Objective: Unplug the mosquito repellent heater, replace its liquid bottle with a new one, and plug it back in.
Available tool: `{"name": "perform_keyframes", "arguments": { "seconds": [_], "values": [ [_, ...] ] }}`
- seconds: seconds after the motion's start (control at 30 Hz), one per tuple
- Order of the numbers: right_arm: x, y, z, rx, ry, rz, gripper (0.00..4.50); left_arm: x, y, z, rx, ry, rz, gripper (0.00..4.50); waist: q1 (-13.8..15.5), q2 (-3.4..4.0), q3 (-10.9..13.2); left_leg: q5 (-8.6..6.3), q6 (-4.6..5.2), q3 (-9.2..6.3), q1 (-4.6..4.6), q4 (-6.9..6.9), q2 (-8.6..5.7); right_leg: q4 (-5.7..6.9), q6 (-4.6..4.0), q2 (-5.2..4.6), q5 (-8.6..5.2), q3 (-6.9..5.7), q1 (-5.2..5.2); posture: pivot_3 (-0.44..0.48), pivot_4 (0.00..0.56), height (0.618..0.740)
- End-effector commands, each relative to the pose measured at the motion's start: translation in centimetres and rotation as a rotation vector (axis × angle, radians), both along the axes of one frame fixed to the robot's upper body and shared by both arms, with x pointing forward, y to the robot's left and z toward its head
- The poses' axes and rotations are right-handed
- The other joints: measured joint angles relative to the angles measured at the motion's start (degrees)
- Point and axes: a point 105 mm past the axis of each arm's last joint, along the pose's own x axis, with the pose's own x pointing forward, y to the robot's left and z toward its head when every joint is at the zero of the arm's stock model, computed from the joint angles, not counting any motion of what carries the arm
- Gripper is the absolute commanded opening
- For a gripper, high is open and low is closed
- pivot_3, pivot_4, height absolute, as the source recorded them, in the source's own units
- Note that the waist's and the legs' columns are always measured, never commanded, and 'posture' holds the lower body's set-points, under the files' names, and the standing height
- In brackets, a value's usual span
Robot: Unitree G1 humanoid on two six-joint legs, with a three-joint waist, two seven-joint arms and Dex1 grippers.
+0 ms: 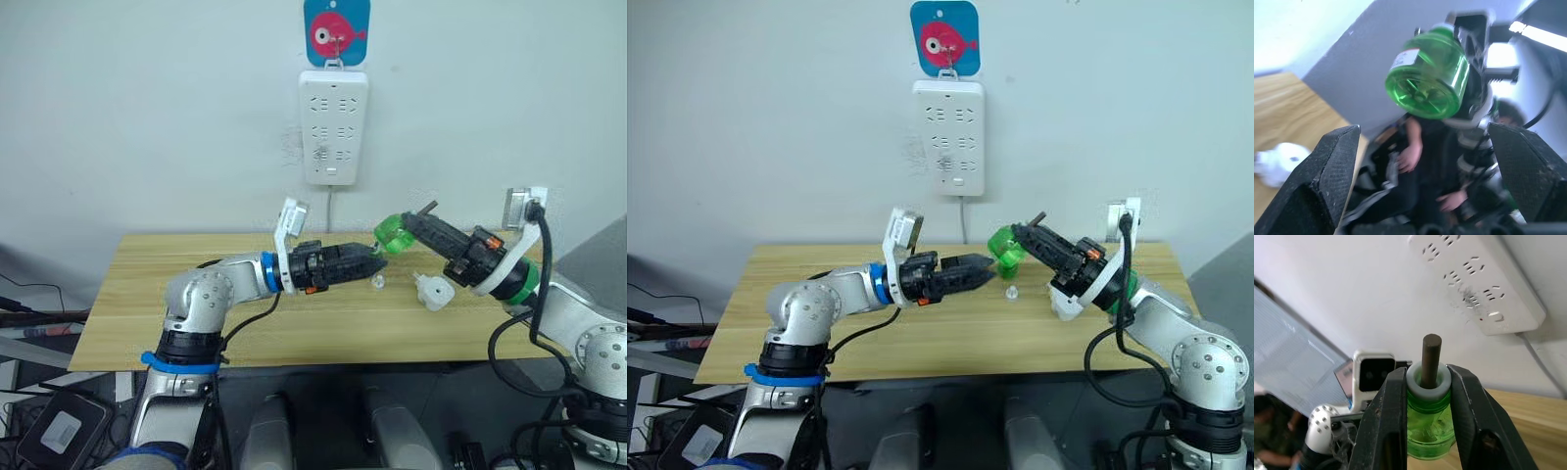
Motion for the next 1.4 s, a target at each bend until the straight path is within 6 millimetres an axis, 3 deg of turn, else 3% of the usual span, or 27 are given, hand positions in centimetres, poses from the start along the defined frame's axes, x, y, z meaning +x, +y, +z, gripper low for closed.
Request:
{"name": "perform_keyframes", "arguments": {
  "seconds": [0.03, 0.27, 0.57, 0.83, 1.4],
  "values": [
    [-0.4, -0.8, 1.4, 0.126, 0.037, -0.010, 0.82, -0.4, -0.3, 1.4, -0.086, 0.064, -0.009, 4.50, -0.06, 0.00, 0.00, 0.00, 0.00, -0.02, -0.01, 0.00, 0.00, 0.00, 0.00, 0.00, 0.00, -0.02, 0.00, -0.153, 0.201, 0.740],
    [0.4, -1.6, 1.5, 0.210, 0.129, -0.044, 0.82, 0.9, -1.6, 2.1, -0.163, 0.138, 0.078, 4.50, 0.04, -0.01, -0.01, 0.00, 0.00, 0.00, 0.00, 0.01, -0.03, 0.00, 0.01, 0.00, 0.01, 0.01, 0.01, -0.149, 0.202, 0.740],
    [0.7, -1.6, 2.0, 0.287, 0.184, -0.060, 0.82, 0.3, -3.3, 3.3, -0.272, 0.200, 0.055, 4.50, 0.43, 0.00, -0.03, 0.00, -0.01, 0.03, -0.01, 0.01, -0.05, -0.01, 0.01, 0.01, 0.00, 0.05, 0.00, -0.148, 0.194, 0.740],
    [1.3, -3.1, 1.6, 0.320, 0.213, -0.104, 0.82, 0.7, -4.8, 3.3, -0.290, 0.232, 0.075, 4.50, 0.47, 0.00, -0.05, 0.00, -0.01, 0.05, -0.01, 0.01, -0.08, -0.02, 0.01, 0.00, 0.01, 0.08, 0.01, -0.149, 0.193, 0.740],
    [0.8, -2.6, 1.7, 0.327, 0.204, -0.089, 0.82, 1.4, -6.2, 3.7, -0.314, 0.259, 0.033, 4.50, 0.41, 0.06, -0.11, 0.00, 0.00, 0.06, -0.01, 0.00, -0.09, -0.04, 0.01, 0.01, 0.00, 0.09, 0.01, -0.169, 0.191, 0.740]
  ]
}}
